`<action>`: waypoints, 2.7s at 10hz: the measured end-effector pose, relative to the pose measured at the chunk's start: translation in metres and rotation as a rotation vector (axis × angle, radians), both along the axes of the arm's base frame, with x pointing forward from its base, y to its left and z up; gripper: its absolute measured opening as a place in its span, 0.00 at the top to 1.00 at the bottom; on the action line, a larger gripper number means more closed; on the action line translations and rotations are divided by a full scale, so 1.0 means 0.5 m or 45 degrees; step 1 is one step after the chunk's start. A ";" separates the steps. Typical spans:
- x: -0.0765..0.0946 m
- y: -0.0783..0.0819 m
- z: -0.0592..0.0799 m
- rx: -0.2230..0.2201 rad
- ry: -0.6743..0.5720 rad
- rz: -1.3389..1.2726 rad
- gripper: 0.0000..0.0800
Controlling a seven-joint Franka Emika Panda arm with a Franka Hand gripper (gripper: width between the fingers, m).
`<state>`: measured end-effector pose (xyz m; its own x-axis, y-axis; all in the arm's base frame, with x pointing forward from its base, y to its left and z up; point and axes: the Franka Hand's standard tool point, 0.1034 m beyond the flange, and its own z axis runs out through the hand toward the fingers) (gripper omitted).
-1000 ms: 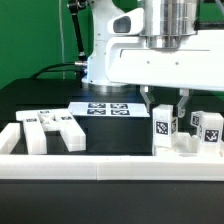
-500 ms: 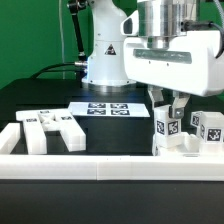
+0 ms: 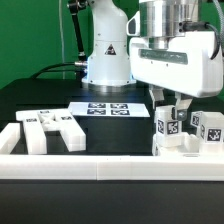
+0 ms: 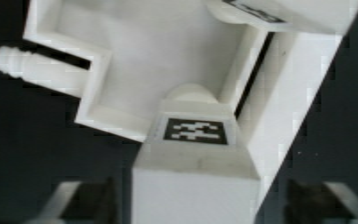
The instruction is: Assemble chair
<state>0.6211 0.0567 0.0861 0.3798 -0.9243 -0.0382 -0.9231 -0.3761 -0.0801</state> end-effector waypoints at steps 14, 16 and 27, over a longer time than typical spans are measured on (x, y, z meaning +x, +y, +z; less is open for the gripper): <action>0.009 -0.009 0.000 -0.126 -0.123 1.544 0.19; 0.009 -0.009 0.000 -0.126 -0.125 1.552 0.19; 0.006 -0.017 -0.004 -0.059 -0.084 0.766 0.64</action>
Offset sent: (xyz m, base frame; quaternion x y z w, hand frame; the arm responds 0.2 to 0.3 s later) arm -0.0046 0.0030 0.0007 0.0130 0.0133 -0.2574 0.9661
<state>0.6243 0.0480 0.0844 0.8364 -0.5468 0.0386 -0.5411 -0.8348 -0.1012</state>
